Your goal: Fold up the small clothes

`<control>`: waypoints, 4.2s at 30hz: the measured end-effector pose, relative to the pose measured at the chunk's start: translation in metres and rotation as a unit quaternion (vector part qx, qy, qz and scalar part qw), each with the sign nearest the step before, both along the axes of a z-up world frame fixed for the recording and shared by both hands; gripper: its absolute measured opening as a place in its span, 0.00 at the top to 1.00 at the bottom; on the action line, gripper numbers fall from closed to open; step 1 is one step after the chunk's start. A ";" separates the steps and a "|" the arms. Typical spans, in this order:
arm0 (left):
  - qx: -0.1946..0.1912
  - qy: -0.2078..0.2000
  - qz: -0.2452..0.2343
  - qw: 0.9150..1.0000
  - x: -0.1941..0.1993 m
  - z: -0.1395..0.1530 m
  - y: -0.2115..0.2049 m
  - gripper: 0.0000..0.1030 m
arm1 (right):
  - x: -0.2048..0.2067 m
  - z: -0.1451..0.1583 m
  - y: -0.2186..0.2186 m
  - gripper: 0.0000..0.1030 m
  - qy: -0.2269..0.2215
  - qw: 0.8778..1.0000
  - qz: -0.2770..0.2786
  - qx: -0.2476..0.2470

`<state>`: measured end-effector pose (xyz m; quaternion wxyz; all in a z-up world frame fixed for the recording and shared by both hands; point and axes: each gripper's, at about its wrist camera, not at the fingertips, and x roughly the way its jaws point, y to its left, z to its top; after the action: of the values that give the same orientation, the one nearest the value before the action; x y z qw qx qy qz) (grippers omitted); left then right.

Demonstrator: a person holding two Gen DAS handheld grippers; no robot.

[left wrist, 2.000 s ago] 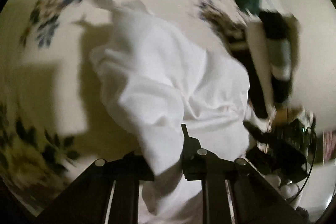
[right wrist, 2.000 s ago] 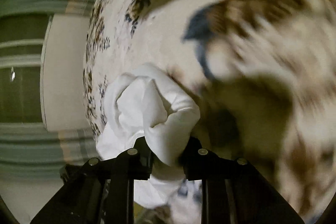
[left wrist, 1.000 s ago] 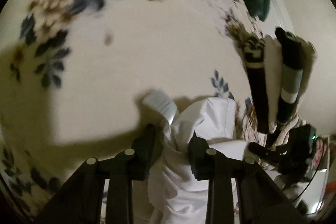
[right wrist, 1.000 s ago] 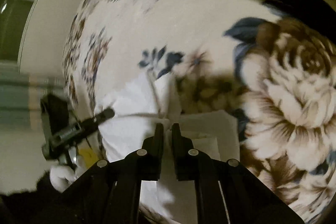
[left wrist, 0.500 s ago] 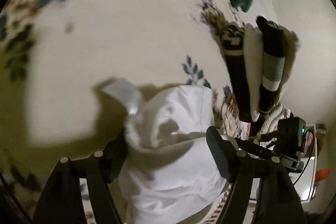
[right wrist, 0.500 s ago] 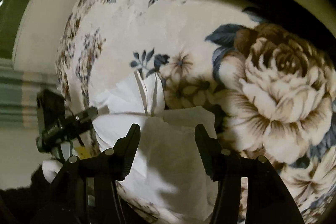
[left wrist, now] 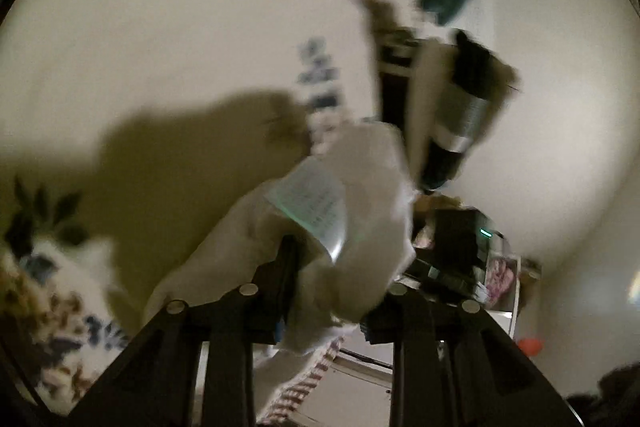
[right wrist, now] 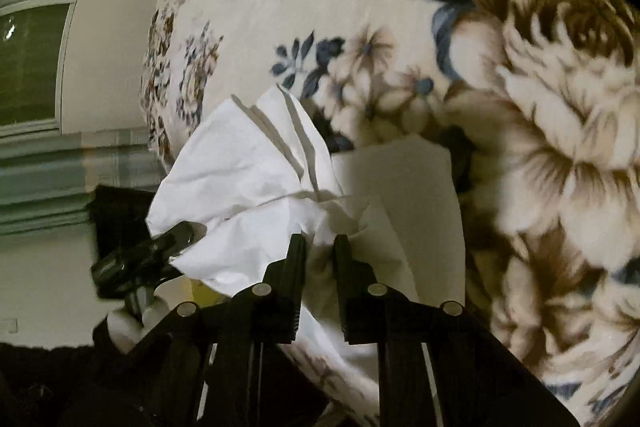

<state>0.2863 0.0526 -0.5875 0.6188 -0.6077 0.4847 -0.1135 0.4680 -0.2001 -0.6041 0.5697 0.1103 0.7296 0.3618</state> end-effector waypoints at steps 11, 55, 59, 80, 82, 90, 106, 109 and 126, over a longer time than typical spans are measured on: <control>0.321 -0.022 -0.090 0.943 0.024 0.059 -0.011 0.37 | -0.006 0.015 0.034 0.46 -0.100 0.988 0.096 -0.067; 0.087 -0.034 -0.317 0.944 0.114 0.005 -0.065 0.62 | -0.010 0.021 -0.004 0.46 -0.119 0.989 0.042 -0.072; 0.160 -0.056 -0.312 0.935 0.109 0.042 -0.066 0.33 | -0.012 0.030 0.004 0.46 -0.123 0.990 0.064 -0.040; 0.232 -0.093 -0.357 0.900 0.090 0.038 -0.075 0.75 | -0.023 0.056 0.015 0.94 -0.211 0.976 0.047 -0.016; 0.234 -0.086 -0.344 0.905 0.095 0.039 -0.066 0.75 | -0.021 0.056 0.015 0.94 -0.215 0.976 0.041 -0.016; 0.231 -0.054 -0.321 0.917 0.117 0.014 -0.047 0.72 | 0.006 0.033 0.031 0.94 -0.227 0.972 -0.006 -0.060; 0.217 -0.007 -0.110 0.970 0.023 0.062 0.011 0.16 | 0.002 0.024 -0.006 0.33 -0.165 0.981 -0.055 -0.088; 0.204 0.026 -0.095 0.974 0.010 0.038 0.002 0.16 | -0.010 0.024 -0.023 0.33 -0.151 0.982 -0.075 -0.082; 0.204 0.076 -0.014 0.976 0.035 0.001 0.041 0.15 | 0.023 -0.017 0.003 0.33 -0.166 0.971 -0.080 -0.155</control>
<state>0.3218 0.0939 -0.5870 0.6896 -0.4686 0.5515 0.0255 0.4912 -0.1973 -0.6208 0.7202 0.0166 0.6607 0.2109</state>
